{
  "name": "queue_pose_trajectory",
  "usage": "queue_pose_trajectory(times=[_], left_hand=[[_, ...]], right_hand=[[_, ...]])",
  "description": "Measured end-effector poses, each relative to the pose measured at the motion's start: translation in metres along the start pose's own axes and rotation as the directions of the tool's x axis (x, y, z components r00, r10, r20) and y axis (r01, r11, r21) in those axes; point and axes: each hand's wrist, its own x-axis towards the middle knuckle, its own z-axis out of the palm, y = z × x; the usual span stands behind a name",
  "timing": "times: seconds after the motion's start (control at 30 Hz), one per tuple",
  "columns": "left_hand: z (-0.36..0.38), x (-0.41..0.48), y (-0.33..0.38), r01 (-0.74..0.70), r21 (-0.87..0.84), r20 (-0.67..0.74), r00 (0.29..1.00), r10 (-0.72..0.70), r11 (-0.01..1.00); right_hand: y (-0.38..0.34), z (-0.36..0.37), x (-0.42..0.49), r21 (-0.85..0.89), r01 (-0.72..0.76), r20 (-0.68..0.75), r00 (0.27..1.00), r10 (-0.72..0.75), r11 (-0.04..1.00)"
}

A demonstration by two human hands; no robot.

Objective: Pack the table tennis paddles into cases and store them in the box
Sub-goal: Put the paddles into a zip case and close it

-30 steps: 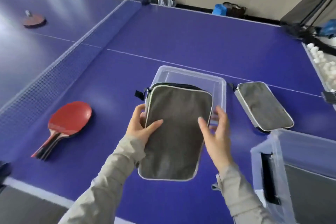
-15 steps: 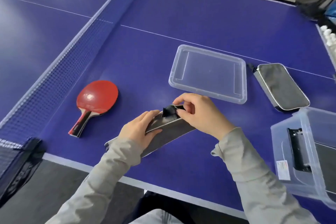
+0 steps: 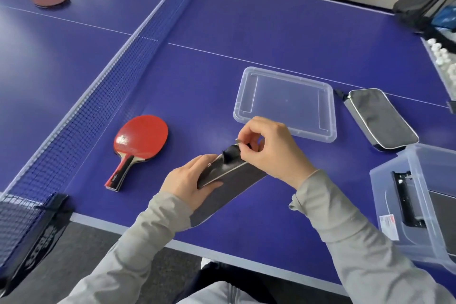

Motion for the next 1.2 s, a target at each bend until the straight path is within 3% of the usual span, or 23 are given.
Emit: queue_pose_trajectory(times=[0.2, 0.4, 0.47, 0.67, 0.83, 1.0, 1.13, 1.2], left_hand=[[-0.012, -0.003, -0.005, 0.034, -0.049, -0.058, 0.998, -0.037, 0.998], [-0.041, -0.003, -0.008, 0.047, -0.281, -0.193, 0.976, -0.104, 0.959], [-0.053, 0.000, -0.011, 0.074, -0.393, -0.211, 0.963, -0.168, 0.916], [-0.070, 0.009, -0.024, 0.111, -0.589, -0.193, 0.942, -0.273, 0.800], [-0.083, 0.017, -0.030, 0.166, -0.766, -0.144, 0.897, -0.417, 0.621], [-0.077, 0.023, -0.035, 0.257, -0.863, -0.090, 0.769, -0.633, 0.435], [-0.073, 0.025, -0.051, 0.285, -0.914, -0.103, 0.525, -0.845, 0.288], [-0.068, 0.024, -0.058, 0.311, -0.913, -0.111, 0.432, -0.895, 0.263]], right_hand=[[0.019, 0.000, -0.005, 0.076, -0.232, -0.220, 0.945, 0.244, 0.970], [0.047, -0.003, -0.015, 0.350, -0.444, -0.204, 0.824, 0.529, 0.825], [0.052, -0.006, -0.019, 0.415, -0.434, -0.180, 0.823, 0.540, 0.800], [0.047, 0.003, -0.025, 0.379, -0.431, -0.138, 0.849, 0.511, 0.819], [0.036, 0.008, -0.023, 0.373, -0.375, -0.131, 0.884, 0.448, 0.849], [0.027, 0.029, -0.034, 0.286, -0.320, -0.128, 0.921, 0.367, 0.903], [0.031, 0.044, -0.052, 0.197, -0.316, -0.133, 0.929, 0.344, 0.928], [0.032, 0.052, -0.062, 0.182, -0.332, -0.140, 0.923, 0.358, 0.926]])
